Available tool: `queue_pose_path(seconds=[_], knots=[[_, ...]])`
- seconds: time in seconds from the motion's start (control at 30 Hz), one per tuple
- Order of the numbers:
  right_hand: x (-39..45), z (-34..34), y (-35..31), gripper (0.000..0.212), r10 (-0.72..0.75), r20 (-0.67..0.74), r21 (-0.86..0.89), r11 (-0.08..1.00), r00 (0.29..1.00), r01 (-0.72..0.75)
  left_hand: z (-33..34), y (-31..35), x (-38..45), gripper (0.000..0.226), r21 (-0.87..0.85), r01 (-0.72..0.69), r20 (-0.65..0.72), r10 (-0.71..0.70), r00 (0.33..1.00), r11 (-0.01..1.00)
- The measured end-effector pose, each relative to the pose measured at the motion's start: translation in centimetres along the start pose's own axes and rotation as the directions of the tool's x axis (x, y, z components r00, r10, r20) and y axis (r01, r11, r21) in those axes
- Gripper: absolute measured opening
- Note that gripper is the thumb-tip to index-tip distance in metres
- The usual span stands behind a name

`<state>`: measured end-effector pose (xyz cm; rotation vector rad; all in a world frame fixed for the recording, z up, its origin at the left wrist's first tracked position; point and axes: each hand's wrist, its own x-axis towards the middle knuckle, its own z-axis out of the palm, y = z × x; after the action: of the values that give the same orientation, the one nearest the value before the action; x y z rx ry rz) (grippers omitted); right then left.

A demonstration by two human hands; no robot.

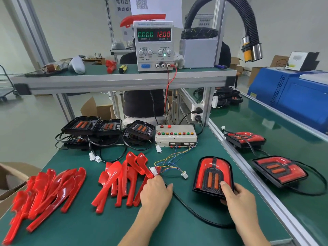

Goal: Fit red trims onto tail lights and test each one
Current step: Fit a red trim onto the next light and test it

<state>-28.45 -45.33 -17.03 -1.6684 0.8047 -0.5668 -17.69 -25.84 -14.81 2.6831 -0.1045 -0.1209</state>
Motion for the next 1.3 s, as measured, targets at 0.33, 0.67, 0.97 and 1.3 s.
queue_pose_path(seconds=[0.33,0.67,0.97,1.3], knots=[[0.1,0.4,-1.6,0.038,-0.06,0.001,-0.373,0.926,0.998,0.056,0.0,-0.3,-2.1,0.013,-0.703,0.115,0.082,-0.08,0.993,0.702],[-4.3,4.8,-6.2,0.033,-0.524,0.337,-0.075,0.813,0.782,0.577,0.6,1.5,-4.8,0.007,-0.684,-0.216,-0.112,0.192,0.975,0.696],[-1.6,5.4,-5.0,0.026,-0.361,0.213,0.026,0.931,0.908,0.364,1.0,0.0,-2.1,0.015,-0.658,-0.194,0.023,0.276,0.961,0.728],[-3.1,5.0,-3.4,0.035,-0.245,0.46,-0.067,0.949,0.854,0.309,3.4,4.2,4.1,0.022,-0.583,-0.019,0.089,0.087,0.992,0.812]])
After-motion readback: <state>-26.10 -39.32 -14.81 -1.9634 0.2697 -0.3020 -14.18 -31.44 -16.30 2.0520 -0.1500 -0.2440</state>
